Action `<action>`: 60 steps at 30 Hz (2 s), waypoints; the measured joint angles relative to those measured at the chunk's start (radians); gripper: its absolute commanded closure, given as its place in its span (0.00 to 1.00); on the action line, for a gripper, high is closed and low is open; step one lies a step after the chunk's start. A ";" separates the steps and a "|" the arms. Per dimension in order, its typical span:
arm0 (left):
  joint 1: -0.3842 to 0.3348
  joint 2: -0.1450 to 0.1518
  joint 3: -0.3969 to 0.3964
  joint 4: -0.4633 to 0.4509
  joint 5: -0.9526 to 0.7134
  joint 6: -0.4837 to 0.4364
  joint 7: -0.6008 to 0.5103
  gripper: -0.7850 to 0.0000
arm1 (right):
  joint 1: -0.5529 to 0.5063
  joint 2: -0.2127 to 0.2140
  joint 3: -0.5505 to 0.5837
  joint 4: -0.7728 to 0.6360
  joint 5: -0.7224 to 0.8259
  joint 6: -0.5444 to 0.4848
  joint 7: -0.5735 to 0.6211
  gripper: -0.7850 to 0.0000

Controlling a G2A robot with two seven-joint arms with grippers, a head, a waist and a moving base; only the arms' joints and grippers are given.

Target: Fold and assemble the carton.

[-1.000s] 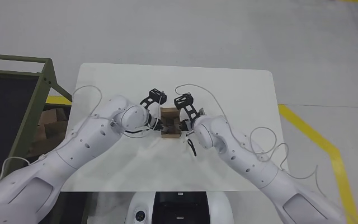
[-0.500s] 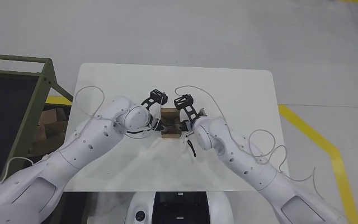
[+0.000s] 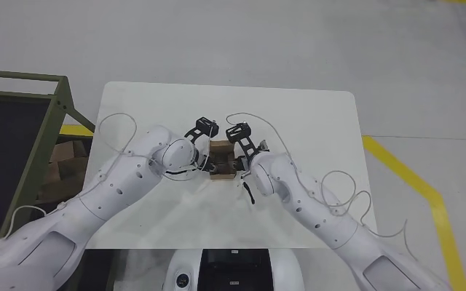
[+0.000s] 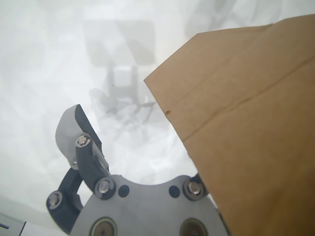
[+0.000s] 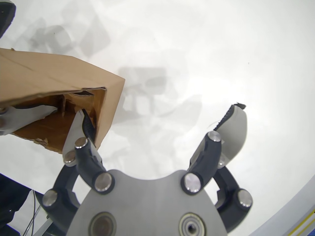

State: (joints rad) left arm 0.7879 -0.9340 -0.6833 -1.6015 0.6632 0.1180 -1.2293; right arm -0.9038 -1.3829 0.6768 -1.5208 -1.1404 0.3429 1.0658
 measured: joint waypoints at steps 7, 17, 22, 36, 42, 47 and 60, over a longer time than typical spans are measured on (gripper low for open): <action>0.010 -0.004 -0.024 -0.004 -0.019 -0.007 0.005 0.00 | -0.015 -0.006 0.016 -0.017 -0.019 -0.009 -0.005 0.00; 0.046 0.012 -0.106 -0.066 -0.034 -0.029 0.013 0.00 | -0.060 -0.004 0.059 -0.090 -0.068 -0.017 -0.030 0.00; 0.089 0.033 -0.191 -0.114 -0.095 -0.096 0.023 0.00 | -0.097 0.004 0.096 -0.136 -0.095 -0.030 -0.029 0.00; 0.244 0.086 -0.479 -0.131 -0.293 -0.275 0.184 0.00 | -0.214 0.030 0.255 -0.235 -0.044 -0.121 -0.060 0.00; 0.294 0.092 -0.556 -0.121 -0.331 -0.257 0.293 0.00 | -0.247 0.039 0.302 -0.246 0.041 -0.232 -0.064 0.00; 0.294 0.086 -0.541 -0.112 -0.301 -0.201 0.330 0.00 | -0.231 0.039 0.287 -0.217 0.077 -0.322 -0.023 0.00; 0.159 0.037 -0.358 -0.017 -0.235 -0.149 0.303 0.00 | -0.181 0.029 0.218 -0.135 0.081 -0.409 0.002 0.00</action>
State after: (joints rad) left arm 0.9468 -0.8973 -1.0410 -1.6181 0.4278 -0.0309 -0.9264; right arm -1.0846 -1.3539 0.8950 -1.6563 -1.0592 -0.0660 1.0683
